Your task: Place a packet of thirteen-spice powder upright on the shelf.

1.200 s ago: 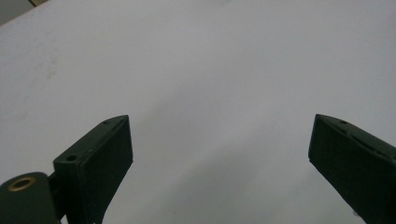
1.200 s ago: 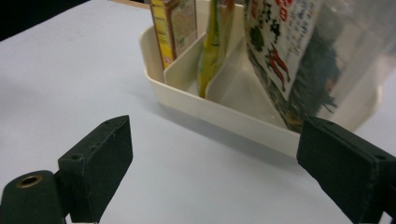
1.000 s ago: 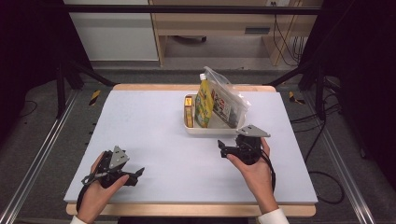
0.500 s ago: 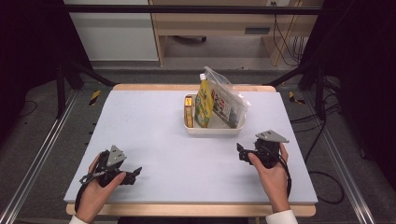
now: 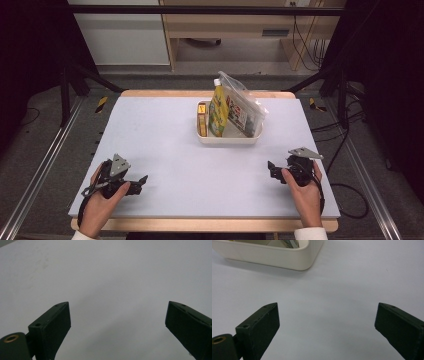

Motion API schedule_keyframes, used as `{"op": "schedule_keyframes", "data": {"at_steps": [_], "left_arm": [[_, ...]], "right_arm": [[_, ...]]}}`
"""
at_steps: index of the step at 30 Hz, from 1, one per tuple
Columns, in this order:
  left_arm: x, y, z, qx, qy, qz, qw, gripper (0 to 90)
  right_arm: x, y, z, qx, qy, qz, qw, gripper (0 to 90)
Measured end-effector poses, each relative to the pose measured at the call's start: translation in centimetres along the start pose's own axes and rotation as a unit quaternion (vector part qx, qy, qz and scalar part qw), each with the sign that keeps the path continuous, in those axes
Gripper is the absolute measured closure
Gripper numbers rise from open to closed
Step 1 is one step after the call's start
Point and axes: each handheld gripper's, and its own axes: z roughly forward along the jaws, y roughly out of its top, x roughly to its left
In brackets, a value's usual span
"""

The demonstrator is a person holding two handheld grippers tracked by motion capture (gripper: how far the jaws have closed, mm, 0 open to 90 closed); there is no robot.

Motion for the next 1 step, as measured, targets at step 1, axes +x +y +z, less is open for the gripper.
{"op": "schedule_keyframes", "data": {"at_steps": [1], "left_arm": [[0.00, -0.02, 0.01, 0.000, 0.002, 0.001, 1.0000, 5.9]], "right_arm": [[-0.14, -0.03, -0.02, 0.000, 0.000, 0.003, 1.0000, 6.2]]}}
